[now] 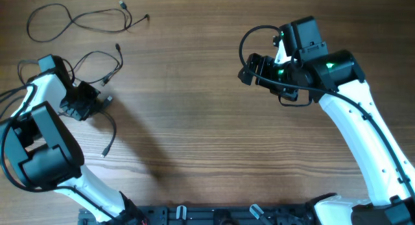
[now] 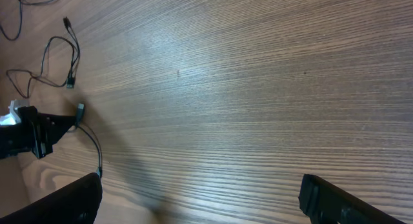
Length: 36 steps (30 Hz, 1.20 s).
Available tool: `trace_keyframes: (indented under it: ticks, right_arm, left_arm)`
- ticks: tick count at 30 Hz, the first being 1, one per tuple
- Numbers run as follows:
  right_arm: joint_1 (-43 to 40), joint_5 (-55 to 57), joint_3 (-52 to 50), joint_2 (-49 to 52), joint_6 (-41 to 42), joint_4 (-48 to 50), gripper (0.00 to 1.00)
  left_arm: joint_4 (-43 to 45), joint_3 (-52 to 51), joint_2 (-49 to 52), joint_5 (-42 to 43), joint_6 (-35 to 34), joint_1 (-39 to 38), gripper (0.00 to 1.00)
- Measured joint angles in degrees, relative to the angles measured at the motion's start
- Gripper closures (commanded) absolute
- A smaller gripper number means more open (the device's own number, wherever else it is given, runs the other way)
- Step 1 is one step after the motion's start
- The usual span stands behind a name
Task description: Untangle cables
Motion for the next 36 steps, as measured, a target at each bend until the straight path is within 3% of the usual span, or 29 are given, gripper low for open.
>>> trace_keyframes:
  ticks: [14,23,26,30,36]
  right_arm:
    - [0.0,-0.2,0.0,0.0,0.0,0.0,0.0]
    - [0.0,-0.3,0.0,0.0,0.0,-0.4,0.0]
    - [0.0,-0.5,0.0,0.0,0.0,-1.0,0.0]
    - [0.0,-0.7,0.0,0.0,0.0,-1.9,0.0]
    - [0.0,-2.8,0.0,0.0,-0.4,-2.4,0.0]
  left_arm:
    - [-3.3,-1.2,-1.7,-2.0,-2.0,3.3,0.96]
    - [-3.3,-1.6,-14.8,0.3,-2.3,3.5,0.96]
    - [-3.4,-1.6,-20.7,4.3,-2.3,3.5,0.96]
    - [-4.5,-1.6,-27.1,12.1,-2.2,3.4,0.84]
    - [-10.9,-1.6,-33.4,26.5,1.7,2.2,0.82]
